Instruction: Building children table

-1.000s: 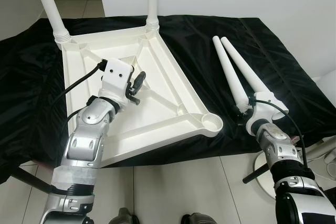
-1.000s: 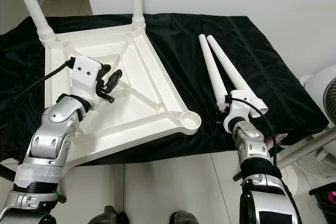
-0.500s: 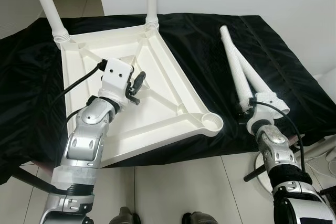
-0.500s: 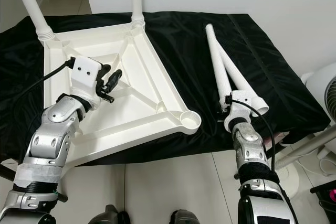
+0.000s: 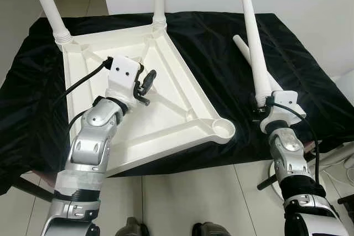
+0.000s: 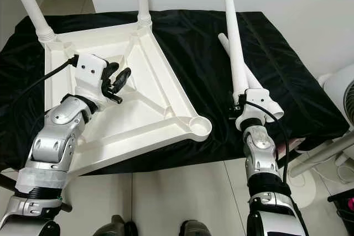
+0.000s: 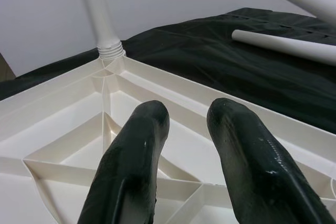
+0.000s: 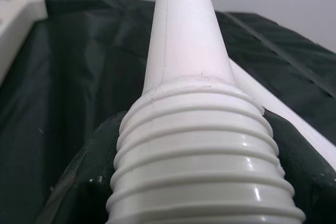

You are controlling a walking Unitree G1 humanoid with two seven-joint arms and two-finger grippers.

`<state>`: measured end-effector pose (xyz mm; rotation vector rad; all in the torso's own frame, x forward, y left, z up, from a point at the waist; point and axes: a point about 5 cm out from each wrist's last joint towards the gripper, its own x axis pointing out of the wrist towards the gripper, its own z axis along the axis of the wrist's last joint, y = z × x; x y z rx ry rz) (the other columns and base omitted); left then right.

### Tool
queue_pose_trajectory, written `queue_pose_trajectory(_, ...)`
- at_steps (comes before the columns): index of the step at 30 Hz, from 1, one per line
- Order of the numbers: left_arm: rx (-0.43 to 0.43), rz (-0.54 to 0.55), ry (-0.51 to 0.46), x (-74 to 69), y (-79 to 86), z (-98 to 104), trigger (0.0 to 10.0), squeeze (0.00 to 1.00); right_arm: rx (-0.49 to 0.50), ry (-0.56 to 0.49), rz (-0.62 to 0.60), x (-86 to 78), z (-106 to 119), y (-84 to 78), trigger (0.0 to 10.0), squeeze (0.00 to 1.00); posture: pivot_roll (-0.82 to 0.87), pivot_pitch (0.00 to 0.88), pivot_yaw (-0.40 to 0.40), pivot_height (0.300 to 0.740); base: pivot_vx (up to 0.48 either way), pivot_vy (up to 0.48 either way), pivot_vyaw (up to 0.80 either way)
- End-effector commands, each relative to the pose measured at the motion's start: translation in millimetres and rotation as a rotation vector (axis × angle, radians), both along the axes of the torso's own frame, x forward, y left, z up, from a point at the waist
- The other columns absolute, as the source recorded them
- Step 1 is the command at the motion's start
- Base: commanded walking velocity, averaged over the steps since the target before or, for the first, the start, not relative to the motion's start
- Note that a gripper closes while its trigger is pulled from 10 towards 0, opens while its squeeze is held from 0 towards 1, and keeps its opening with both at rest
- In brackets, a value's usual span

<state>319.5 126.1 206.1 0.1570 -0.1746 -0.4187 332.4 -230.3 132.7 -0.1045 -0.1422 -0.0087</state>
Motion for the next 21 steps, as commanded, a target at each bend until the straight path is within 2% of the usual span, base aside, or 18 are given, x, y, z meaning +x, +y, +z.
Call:
queue_pose_trajectory(1, -0.021, -0.032, 0.024, -0.6, -0.6, -3, 10.0, 0.00, 0.016, -0.042, 0.027, -1.7, 5, 1.4, 10.0, 0.00, -0.19, 0.067, 0.025, 0.740, 0.000, 0.000, 0.00)
queue_pose_trajectory(3, -0.027, -0.048, 0.027, -0.3, -1.4, -3, 10.0, 0.00, 0.031, -0.062, 0.035, -2.1, 8, 1.5, 10.0, 0.00, -0.19, 0.069, 0.031, 0.740, 0.000, 0.000, 0.00)
queue_pose_trajectory(4, -0.041, -0.074, 0.030, -0.2, -2.8, -2, 10.0, 0.82, 0.046, -0.076, 0.032, -2.4, 10, 1.0, 10.0, 0.00, -0.19, 0.069, 0.031, 0.740, 0.000, 0.000, 0.00)
queue_pose_trajectory(5, -0.071, -0.100, 0.037, 0.1, -3.2, -1, 10.0, 1.00, 0.059, -0.095, 0.027, -3.0, 12, 1.0, 10.0, 0.00, -0.20, 0.078, 0.036, 0.740, 0.000, 0.000, 0.00)
queue_pose_trajectory(9, -0.091, -0.127, 0.040, 1.1, -3.1, 2, 10.0, 1.00, 0.076, -0.118, 0.012, -3.9, 15, 0.5, 10.0, 0.00, -0.20, 0.087, 0.043, 0.740, 0.000, 0.000, 0.00)
queue_pose_trajectory(16, -0.077, -0.121, 0.032, 2.9, -1.9, 5, 10.0, 1.00, 0.091, -0.138, -0.005, -5.9, 16, -0.1, 10.0, 0.00, -0.21, 0.089, 0.045, 0.740, 0.000, 0.000, 0.00)
queue_pose_trajectory(17, -0.091, -0.132, 0.047, 4.4, -2.5, 6, 10.0, 0.00, 0.101, -0.159, -0.009, -6.8, 19, -0.1, 10.0, 0.00, -0.20, 0.090, 0.041, 0.740, 0.000, 0.000, 0.00)
queue_pose_trajectory(20, -0.091, -0.132, 0.047, 4.4, -2.5, 6, 10.0, 0.00, 0.101, -0.159, -0.009, -6.8, 19, -0.1, 10.0, 0.00, -0.20, 0.090, 0.041, 0.740, 0.000, 0.000, 0.00)
queue_pose_trajectory(21, -0.111, -0.165, 0.075, 5.3, -3.8, 8, 10.0, 0.00, 0.098, -0.190, -0.010, -7.4, 24, 0.3, 10.0, 0.00, -0.19, 0.093, 0.045, 0.740, 0.000, 0.000, 0.00)
